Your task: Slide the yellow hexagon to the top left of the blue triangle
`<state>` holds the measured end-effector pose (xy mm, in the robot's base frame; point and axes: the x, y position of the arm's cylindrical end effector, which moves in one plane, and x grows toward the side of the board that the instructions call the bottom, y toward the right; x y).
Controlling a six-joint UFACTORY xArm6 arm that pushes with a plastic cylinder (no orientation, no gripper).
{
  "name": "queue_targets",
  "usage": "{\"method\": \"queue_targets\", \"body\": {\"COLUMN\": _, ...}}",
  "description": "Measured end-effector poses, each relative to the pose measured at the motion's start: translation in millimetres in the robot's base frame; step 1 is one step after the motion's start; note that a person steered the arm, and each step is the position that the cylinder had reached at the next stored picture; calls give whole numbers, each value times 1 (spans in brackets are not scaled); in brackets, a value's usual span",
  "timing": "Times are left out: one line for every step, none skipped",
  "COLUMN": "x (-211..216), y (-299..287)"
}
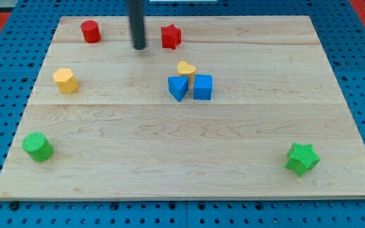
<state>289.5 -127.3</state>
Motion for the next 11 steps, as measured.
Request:
{"method": "queue_targets", "body": {"x": 16, "y": -44}}
{"method": "queue_targets", "body": {"x": 23, "y": -111}}
{"method": "queue_targets", "body": {"x": 57, "y": -145}}
{"method": "queue_targets", "body": {"x": 109, "y": -112}}
{"method": "queue_targets", "body": {"x": 112, "y": -26}}
{"method": "queue_targets", "body": {"x": 113, "y": 30}}
{"method": "queue_targets", "body": {"x": 138, "y": -18}}
{"method": "queue_targets", "body": {"x": 146, "y": 47}}
{"method": "queue_targets", "body": {"x": 134, "y": 83}}
{"method": "queue_targets", "body": {"x": 128, "y": 83}}
{"method": "queue_targets", "body": {"x": 127, "y": 86}}
